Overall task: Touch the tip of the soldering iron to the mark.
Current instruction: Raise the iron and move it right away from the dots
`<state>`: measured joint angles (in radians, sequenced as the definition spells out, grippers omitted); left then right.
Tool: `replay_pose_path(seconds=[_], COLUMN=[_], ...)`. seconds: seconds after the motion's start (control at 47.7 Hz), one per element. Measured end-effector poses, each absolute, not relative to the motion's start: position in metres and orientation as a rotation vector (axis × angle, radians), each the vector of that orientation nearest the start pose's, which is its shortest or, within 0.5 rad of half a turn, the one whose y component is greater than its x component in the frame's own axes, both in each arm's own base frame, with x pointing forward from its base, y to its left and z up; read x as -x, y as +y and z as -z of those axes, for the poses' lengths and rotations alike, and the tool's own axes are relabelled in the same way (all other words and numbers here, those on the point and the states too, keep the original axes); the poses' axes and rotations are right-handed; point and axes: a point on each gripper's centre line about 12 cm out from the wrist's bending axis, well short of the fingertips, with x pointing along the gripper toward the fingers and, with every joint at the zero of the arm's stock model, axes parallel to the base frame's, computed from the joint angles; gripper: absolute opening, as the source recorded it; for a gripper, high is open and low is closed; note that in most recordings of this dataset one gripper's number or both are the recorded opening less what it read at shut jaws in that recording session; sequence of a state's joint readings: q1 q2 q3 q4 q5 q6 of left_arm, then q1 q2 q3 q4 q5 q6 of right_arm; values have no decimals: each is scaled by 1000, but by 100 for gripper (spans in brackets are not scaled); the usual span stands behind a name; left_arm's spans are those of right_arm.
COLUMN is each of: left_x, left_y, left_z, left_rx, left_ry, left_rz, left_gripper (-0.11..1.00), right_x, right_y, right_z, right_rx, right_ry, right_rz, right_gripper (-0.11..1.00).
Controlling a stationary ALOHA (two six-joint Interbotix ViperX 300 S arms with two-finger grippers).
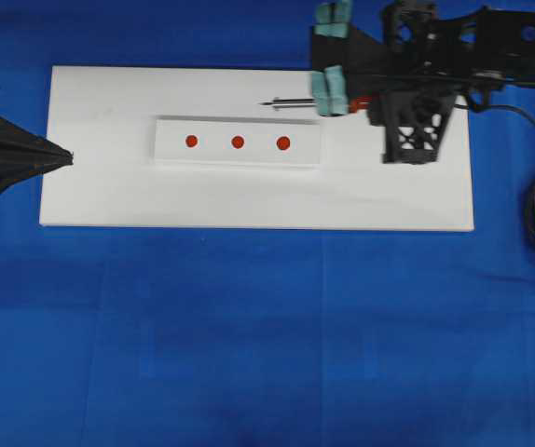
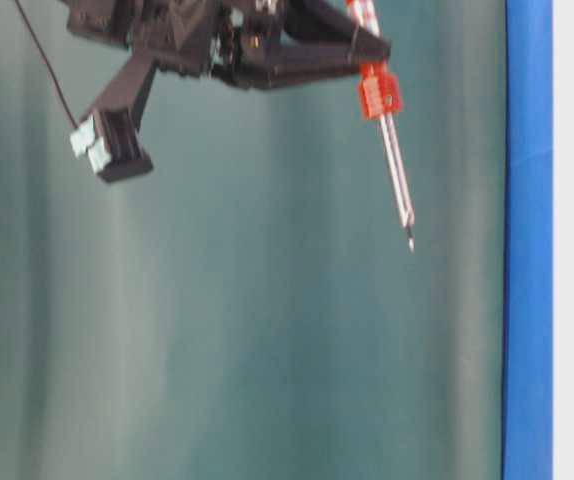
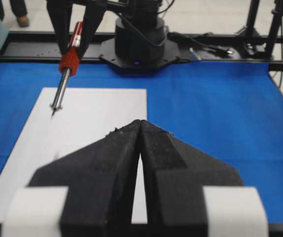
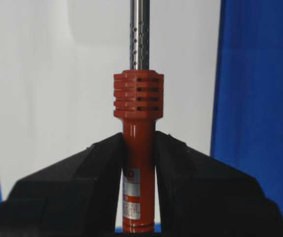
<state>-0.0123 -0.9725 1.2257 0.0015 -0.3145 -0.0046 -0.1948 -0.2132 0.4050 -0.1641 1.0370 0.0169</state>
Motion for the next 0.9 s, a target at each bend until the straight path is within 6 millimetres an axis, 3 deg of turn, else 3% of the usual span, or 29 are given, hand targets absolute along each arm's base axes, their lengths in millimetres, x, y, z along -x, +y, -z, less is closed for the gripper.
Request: replay_pose_path(seconds=[0.273,0.902], left_x=[-194,-194], left_y=[-2,-3], left_z=[-277,-277], left_rx=[4,5], left_ry=[-61,-61], left_rz=[13,14], left_gripper=[0,0], right_x=[-296,-294], right_y=[-76,-76], right_z=[-268,-268], right_rx=[-3,-5], right_ry=[1222,1220], right_rz=[274,276], right_gripper=[6,6])
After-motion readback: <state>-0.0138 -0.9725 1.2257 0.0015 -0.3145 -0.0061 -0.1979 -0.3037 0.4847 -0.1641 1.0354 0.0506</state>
